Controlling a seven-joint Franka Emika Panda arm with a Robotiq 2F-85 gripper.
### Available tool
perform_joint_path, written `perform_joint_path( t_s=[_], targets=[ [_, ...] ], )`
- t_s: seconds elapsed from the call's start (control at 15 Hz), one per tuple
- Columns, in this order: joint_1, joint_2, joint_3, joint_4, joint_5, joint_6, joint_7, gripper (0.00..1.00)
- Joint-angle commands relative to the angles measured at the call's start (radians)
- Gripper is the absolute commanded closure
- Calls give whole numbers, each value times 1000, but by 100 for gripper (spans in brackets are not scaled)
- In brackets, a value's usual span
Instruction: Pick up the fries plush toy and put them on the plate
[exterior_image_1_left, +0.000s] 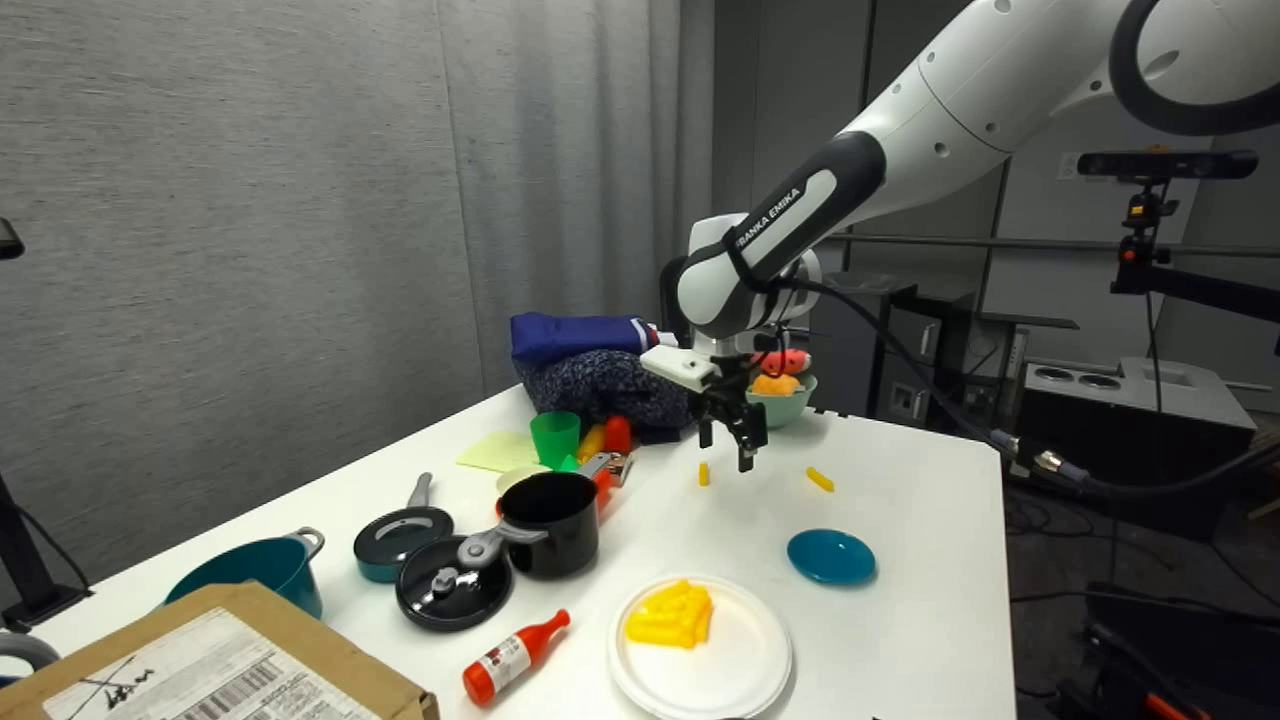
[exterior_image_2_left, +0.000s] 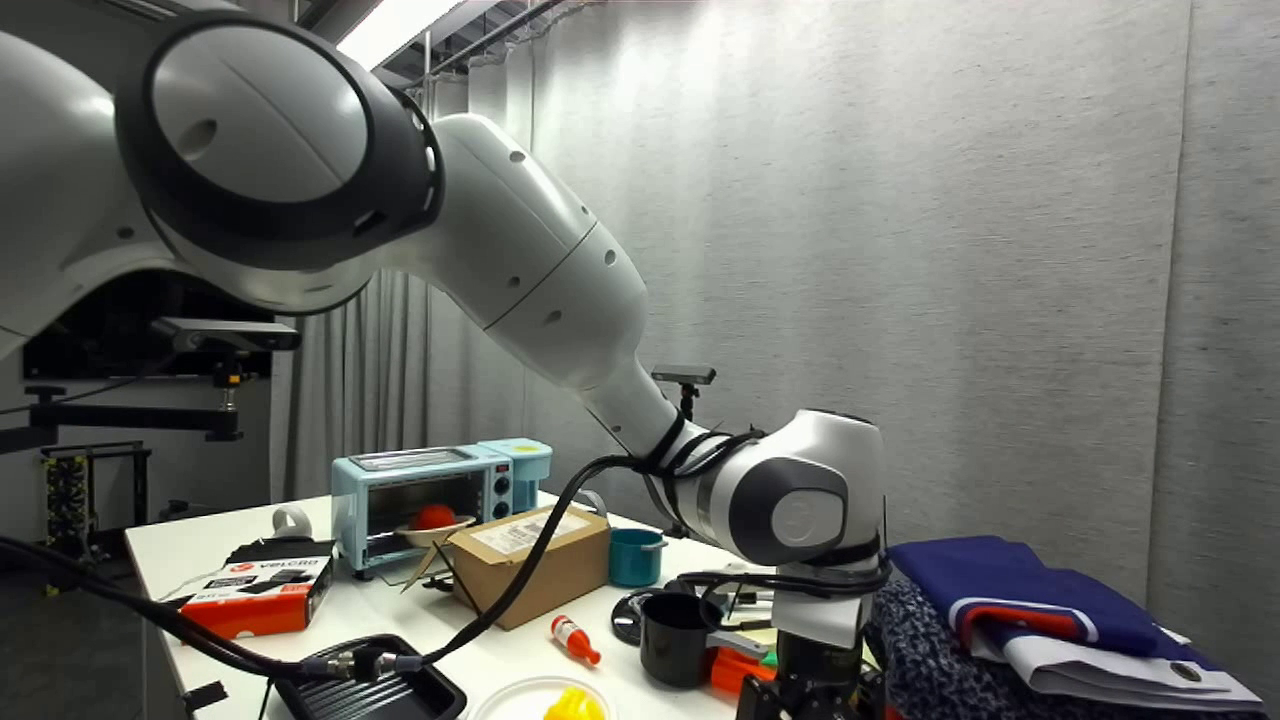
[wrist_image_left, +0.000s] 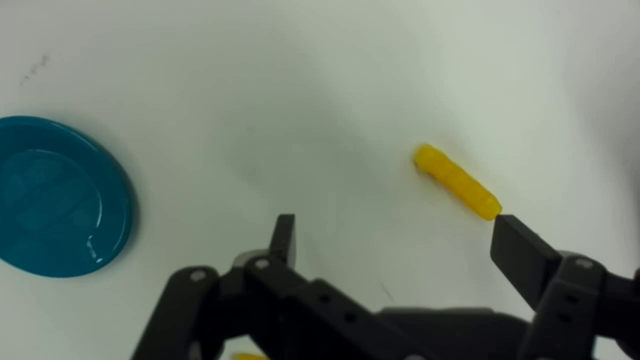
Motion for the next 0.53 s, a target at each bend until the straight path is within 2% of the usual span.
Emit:
perform_joint_path(
  t_s=[0.0, 0.27, 0.47],
  targets=[
    [-19, 12, -5, 24, -26, 25, -129, 0],
    [-32, 36, -23, 65, -78, 51, -306, 0],
    [-53, 58, -2, 95, -55, 63, -441, 0]
  ],
)
